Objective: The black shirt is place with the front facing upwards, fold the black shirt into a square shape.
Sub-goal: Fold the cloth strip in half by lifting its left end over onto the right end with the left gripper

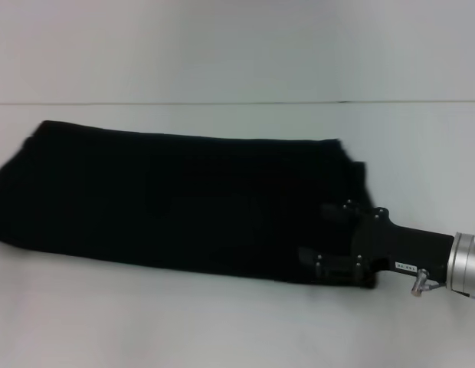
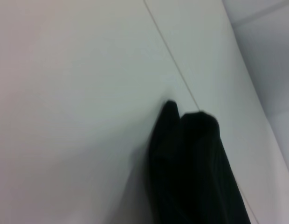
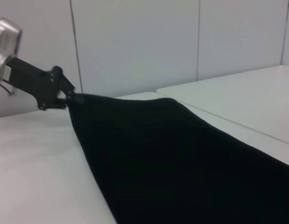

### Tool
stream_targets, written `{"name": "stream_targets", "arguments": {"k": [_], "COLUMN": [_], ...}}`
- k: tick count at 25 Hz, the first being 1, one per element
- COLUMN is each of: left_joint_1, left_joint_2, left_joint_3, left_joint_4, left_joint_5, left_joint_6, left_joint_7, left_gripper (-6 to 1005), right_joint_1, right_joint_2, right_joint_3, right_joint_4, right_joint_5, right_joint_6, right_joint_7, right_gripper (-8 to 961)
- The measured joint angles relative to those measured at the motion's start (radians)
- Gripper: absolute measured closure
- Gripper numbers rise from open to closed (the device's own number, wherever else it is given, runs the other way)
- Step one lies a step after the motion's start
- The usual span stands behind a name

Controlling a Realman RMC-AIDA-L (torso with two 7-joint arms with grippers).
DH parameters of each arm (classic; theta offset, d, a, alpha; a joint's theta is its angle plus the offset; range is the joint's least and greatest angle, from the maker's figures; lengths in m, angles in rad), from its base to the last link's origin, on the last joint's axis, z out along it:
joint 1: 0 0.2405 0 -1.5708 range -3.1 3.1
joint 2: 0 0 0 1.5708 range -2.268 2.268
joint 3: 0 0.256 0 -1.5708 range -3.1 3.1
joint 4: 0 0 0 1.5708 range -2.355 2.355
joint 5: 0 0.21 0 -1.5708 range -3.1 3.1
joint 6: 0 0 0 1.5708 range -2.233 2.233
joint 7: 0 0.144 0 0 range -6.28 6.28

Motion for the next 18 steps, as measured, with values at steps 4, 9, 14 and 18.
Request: {"name": "stream_targets", "arguments": {"k": [4,9,14,18], "left_joint_1": [0.019,0.008,-0.058,-0.158], "left_joint_2": [0.024,0.027,0.017,-0.016], "left_joint_3": [-0.047,-0.066,-0.065,-0.052], "left_joint_4": [0.005,-0.006,-0.041,-0.053], "left_joint_5": [0.000,-0.010,-0.065,-0.107], "left_joint_6": [0.022,0.075,0.190,0.245], "left_joint_7": [-0.002,-0.001,0.005,0.010], "left_gripper": [956,957,956,956], "right_joint_1": [-0.011,-0.021,-0.042,-0.067], "right_joint_2": [-0.002,-0.002,-0.004,-0.005], "right_joint_3": [0.012,0.034,0.067,0.090], "right_joint_4": [-0.002,-0.003,-0.003,-0.003], "right_joint_5": [0.002,0.002,0.002,0.002], "right_joint_6": [-0.004,-0.006,-0.008,-0.008], "right_joint_7": [0.000,0.001,0.001,0.001], "right_gripper": [11,9,9,9]}}
